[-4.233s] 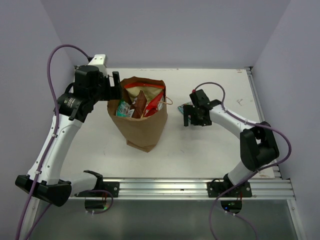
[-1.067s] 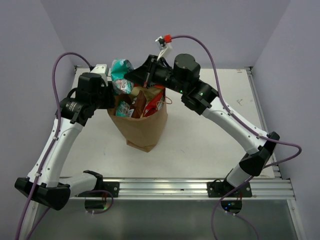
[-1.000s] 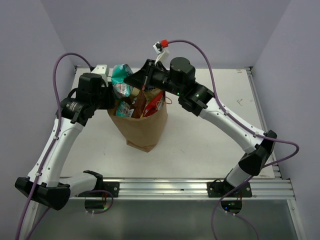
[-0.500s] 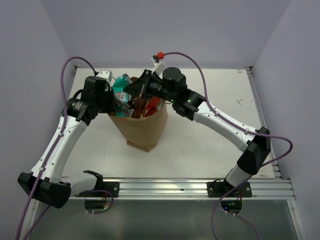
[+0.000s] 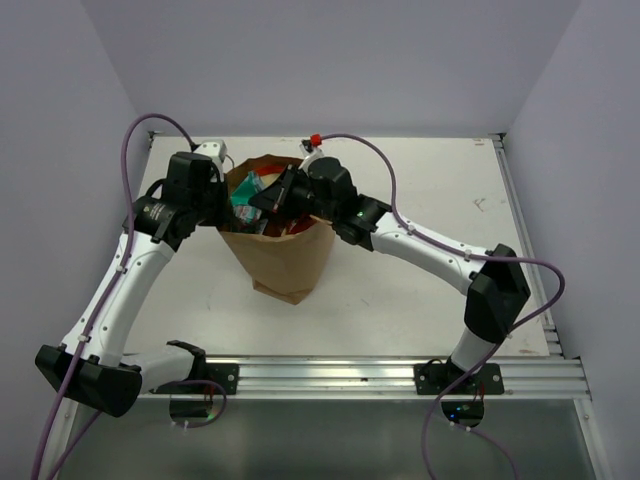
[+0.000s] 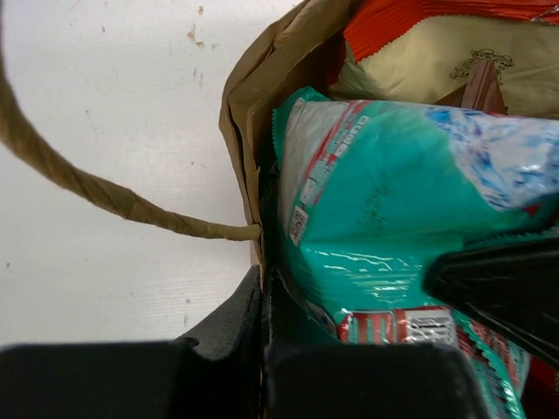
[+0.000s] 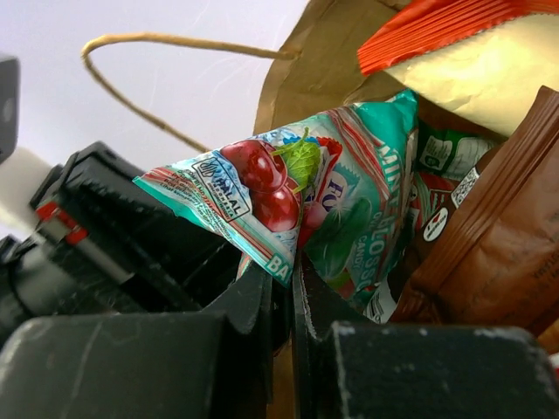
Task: Place the snacks into the paper bag
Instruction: Place the snack in the paper bag.
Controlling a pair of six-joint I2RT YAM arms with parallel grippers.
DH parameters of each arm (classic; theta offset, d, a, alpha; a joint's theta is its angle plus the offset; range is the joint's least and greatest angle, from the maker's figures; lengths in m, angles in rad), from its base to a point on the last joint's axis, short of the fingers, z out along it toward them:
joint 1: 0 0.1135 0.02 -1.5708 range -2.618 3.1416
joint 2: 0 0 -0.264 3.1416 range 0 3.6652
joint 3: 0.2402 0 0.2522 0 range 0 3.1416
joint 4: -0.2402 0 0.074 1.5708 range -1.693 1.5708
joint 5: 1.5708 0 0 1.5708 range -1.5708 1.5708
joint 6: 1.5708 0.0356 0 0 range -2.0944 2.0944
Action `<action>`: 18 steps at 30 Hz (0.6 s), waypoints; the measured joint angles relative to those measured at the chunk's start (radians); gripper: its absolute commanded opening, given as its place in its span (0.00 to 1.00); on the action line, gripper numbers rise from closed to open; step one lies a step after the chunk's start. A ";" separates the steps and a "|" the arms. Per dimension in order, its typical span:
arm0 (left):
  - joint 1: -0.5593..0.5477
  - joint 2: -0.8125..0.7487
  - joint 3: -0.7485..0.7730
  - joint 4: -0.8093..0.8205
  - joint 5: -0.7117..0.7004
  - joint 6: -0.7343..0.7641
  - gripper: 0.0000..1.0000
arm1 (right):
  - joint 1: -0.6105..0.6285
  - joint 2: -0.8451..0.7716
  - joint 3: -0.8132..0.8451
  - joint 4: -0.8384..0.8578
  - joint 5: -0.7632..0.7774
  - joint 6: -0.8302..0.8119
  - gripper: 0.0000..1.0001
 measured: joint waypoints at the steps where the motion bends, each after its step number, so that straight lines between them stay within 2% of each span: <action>1: 0.000 0.000 0.000 0.000 0.008 0.000 0.00 | 0.002 0.006 0.003 0.000 0.006 0.007 0.00; 6: 0.002 0.000 0.002 -0.001 0.043 0.000 0.00 | 0.007 0.054 0.058 -0.062 0.045 0.020 0.00; 10: 0.005 0.000 0.015 -0.009 0.062 0.000 0.00 | 0.007 0.090 0.130 -0.165 0.083 0.012 0.13; 13: 0.005 -0.001 0.015 -0.008 0.074 0.000 0.00 | 0.009 0.091 0.162 -0.227 0.102 -0.009 0.07; 14: 0.005 -0.002 0.016 -0.008 0.079 0.000 0.00 | 0.010 0.091 0.172 -0.244 0.106 -0.016 0.00; 18: 0.005 -0.013 0.016 -0.007 0.101 0.000 0.00 | 0.011 0.095 0.196 -0.284 0.126 -0.031 0.00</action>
